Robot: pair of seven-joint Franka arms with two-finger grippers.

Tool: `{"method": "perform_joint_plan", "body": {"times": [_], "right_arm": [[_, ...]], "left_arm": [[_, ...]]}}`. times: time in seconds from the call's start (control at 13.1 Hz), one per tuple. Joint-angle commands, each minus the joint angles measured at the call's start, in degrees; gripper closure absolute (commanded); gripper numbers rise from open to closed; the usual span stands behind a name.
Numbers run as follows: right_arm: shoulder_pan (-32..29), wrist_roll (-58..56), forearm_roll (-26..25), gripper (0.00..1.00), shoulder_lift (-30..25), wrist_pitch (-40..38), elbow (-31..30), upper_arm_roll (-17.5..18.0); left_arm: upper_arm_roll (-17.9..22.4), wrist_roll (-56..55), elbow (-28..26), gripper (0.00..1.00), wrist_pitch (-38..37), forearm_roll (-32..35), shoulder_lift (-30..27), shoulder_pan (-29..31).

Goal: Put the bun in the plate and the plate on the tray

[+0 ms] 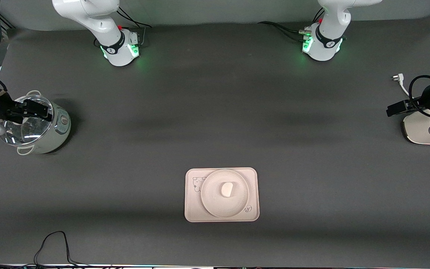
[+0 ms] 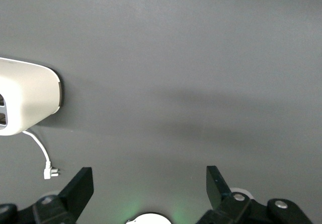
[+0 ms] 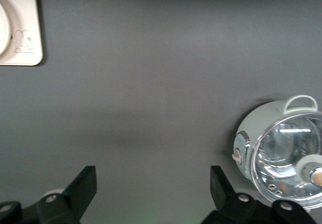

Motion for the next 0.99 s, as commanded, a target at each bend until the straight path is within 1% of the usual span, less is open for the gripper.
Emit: {"method": "perform_joint_plan", "body": {"times": [0.0, 0.23, 0.61, 0.76, 0.92], "right_arm": [[-0.68, -0.78, -2.39, 0.0, -1.79, 0.02, -0.98, 0.41], [-4.46, -0.16, -2.39, 0.0, -2.32, -0.07, -1.07, 5.33], [-3.94, -0.25, -2.39, 0.0, -2.32, -0.07, -1.33, 5.08], [-4.03, -0.25, -3.7, 0.0, -2.32, -0.07, -1.33, 5.08], [-4.03, -0.25, -3.88, 0.0, -2.32, -0.07, -1.33, 4.99]], "left_arm": [[0.15, -0.05, 0.85, 0.0, -1.16, -0.28, -0.66, -1.19], [0.15, 0.13, 0.85, 0.0, -0.28, -0.28, -1.1, -1.19], [0.15, -0.04, 2.51, 0.0, -0.9, -0.19, -0.66, -1.36], [0.15, -0.13, 2.52, 0.0, -0.72, -0.19, -0.49, -1.63], [0.15, -0.22, 2.52, 0.0, -0.98, -0.11, -0.49, -1.63]]}}
